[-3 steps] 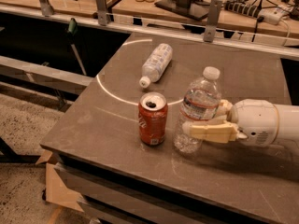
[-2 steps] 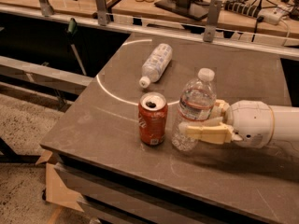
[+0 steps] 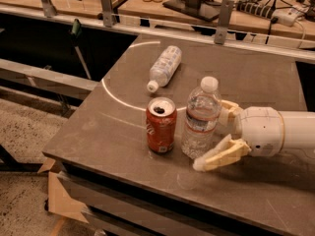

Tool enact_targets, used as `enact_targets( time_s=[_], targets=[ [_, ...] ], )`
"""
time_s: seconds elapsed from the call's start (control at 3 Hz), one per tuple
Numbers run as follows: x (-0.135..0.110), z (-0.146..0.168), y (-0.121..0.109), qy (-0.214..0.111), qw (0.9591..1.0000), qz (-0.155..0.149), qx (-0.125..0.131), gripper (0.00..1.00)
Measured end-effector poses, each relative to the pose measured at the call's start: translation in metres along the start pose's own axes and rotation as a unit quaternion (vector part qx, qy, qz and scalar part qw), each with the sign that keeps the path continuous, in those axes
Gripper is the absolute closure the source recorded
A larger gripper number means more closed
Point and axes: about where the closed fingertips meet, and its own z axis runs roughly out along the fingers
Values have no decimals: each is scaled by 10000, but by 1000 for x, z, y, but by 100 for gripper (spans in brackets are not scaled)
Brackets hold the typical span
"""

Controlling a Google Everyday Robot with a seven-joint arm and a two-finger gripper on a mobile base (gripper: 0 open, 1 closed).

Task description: Move water bottle near coke can

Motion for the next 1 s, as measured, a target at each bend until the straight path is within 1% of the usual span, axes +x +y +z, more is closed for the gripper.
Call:
enact_targets(
  time_s=[0.33, 0.67, 1.0],
  targets=[
    [3, -25, -11, 317, 9986, -117, 397, 0],
    [3, -86, -34, 837, 9870, -72, 1368, 0],
    [5, -88, -35, 864, 9865, -51, 1389, 0]
  ],
)
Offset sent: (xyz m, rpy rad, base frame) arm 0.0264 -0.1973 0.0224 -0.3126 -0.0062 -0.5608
